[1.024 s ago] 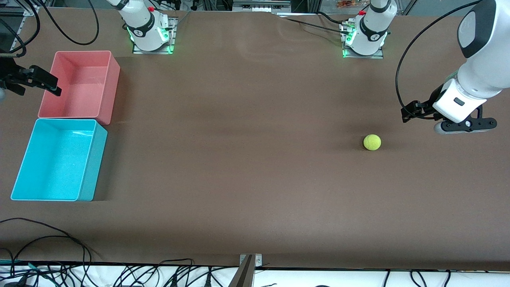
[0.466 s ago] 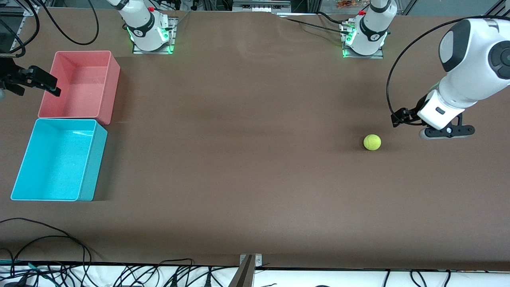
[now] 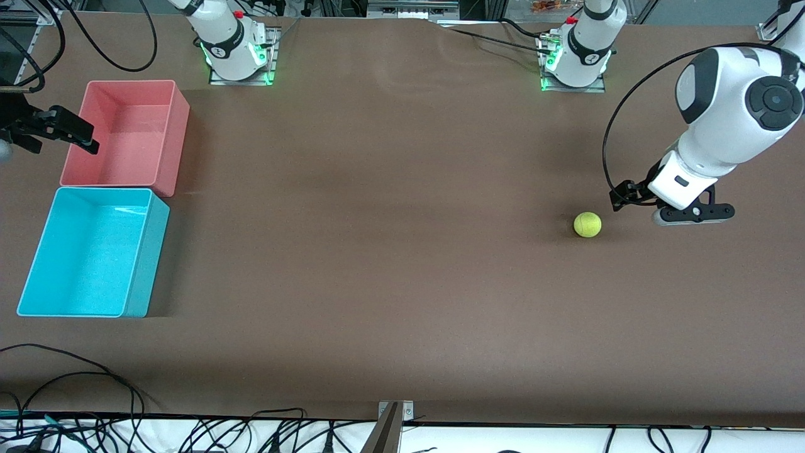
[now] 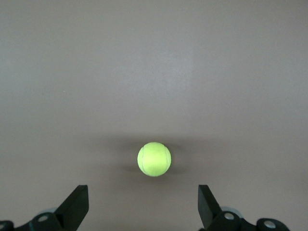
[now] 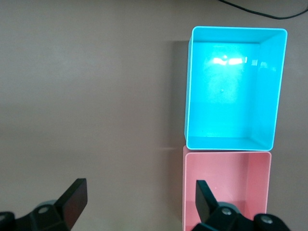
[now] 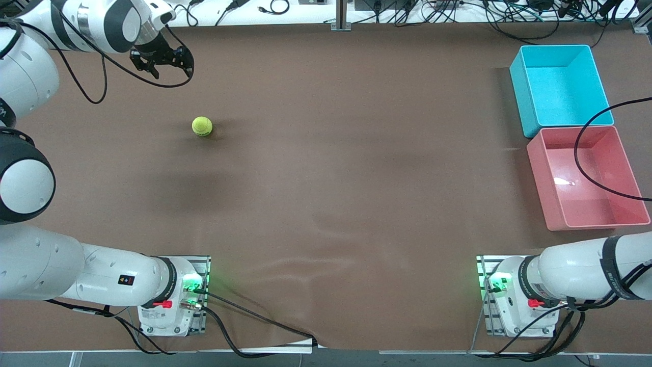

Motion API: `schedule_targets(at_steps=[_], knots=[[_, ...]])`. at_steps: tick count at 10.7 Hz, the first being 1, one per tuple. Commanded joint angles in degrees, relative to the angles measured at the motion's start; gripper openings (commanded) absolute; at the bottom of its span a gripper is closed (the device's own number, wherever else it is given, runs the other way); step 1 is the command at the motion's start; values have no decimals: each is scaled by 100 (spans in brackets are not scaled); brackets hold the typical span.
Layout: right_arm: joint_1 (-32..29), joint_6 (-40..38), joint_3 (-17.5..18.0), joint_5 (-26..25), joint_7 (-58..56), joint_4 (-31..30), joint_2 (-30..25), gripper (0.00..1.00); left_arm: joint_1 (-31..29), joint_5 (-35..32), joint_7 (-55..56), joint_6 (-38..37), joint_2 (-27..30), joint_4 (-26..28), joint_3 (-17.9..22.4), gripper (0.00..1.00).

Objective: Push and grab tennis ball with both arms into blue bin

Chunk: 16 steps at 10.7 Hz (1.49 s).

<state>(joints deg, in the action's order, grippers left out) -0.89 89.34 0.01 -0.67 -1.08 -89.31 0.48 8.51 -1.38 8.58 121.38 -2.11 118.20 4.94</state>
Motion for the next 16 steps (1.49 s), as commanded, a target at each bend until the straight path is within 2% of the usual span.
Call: schedule_targets(at_steps=[1,13,16], knots=[[-52,-21,51,101,-6,-16,-39,100,-51,50,-111,683,-52,370,-28,100],[-78,-83,60,93,-191,-86,-92,100,-34,50,-110,2125,-1001,757,-28,100],[-87,-83,51,93,-191,-95,-83,100,-16,50,-110,2179,-1133,959,-28,100]])
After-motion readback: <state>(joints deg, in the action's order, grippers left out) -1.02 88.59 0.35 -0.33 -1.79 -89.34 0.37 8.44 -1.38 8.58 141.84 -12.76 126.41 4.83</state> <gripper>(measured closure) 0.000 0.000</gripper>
